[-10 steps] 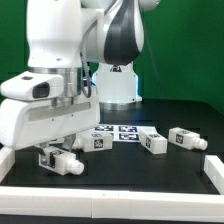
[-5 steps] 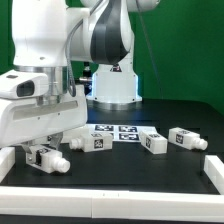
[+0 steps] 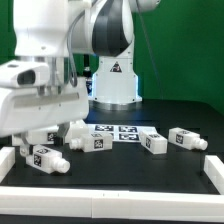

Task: Assemble square table

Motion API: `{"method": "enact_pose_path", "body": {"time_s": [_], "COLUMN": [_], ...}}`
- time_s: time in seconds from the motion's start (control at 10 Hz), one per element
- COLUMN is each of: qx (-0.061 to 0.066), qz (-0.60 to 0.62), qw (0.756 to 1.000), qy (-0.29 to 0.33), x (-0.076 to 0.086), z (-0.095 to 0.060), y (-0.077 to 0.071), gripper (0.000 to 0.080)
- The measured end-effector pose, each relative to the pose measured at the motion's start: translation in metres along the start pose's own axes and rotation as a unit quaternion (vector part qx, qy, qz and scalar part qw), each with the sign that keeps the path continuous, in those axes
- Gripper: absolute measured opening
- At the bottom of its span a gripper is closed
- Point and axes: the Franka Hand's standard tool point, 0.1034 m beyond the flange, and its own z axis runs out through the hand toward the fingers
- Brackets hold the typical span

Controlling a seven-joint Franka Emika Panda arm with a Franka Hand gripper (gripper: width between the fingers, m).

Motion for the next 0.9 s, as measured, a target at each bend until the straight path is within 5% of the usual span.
{"method": "enact_pose_path", "body": {"time_s": [0.2, 0.6, 0.7, 0.8, 0.9], "qx": [-0.014, -0.004, -0.020, -0.042, -0.034], "qz": [0.031, 0.047, 0.055, 0.098, 0.142], "qw": [0.999, 0.999, 0.998, 0.994, 0.989], "qy": [0.007, 0.003, 0.009, 0.012, 0.006], "x": [0.008, 0.006, 0.006, -0.019, -0.032], "z": [-0.007, -0.006, -0.018, -0.021, -0.024], "y": [-0.012, -0.018, -0.007, -0.018, -0.036], "gripper": [0.0646, 0.0648, 0.0648, 0.0648, 0.0648]}}
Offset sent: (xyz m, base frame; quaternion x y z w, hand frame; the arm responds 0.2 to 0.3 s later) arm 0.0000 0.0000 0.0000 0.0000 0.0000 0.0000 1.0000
